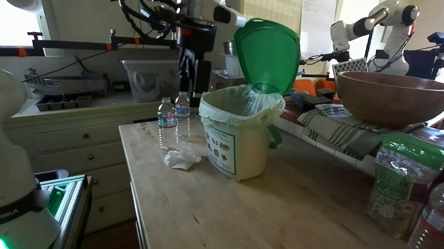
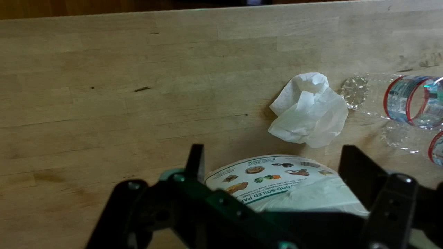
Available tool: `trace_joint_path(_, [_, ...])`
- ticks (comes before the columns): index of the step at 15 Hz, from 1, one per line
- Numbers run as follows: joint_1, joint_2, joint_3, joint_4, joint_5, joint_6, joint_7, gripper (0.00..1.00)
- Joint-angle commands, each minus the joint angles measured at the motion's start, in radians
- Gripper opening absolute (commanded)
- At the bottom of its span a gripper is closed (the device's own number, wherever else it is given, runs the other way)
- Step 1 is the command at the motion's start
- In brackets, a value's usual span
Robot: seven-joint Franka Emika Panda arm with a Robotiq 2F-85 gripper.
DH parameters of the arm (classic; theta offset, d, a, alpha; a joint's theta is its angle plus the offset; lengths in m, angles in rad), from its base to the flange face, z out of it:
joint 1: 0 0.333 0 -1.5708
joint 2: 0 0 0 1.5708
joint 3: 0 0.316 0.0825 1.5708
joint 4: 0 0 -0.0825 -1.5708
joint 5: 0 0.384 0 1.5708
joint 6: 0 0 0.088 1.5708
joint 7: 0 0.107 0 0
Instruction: Close the bin
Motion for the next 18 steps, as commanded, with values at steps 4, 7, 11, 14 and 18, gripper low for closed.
trace_joint_path(4, [-0.015,0.002,0.013,0.002,0.005,-0.002,-0.005,1.0])
trace_joint_path(7, [-0.008,-0.008,0.04,0.035,-0.023,0.004,-0.012,1.0])
trace_joint_path(11, [-0.02,0.001,0.026,0.013,-0.011,-0.001,-0.005,1.0])
trace_joint_path(14, [-0.022,0.008,0.021,0.012,-0.01,-0.001,-0.005,1.0])
trace_joint_path(18, [-0.022,0.007,0.021,0.012,-0.009,-0.001,-0.005,1.0])
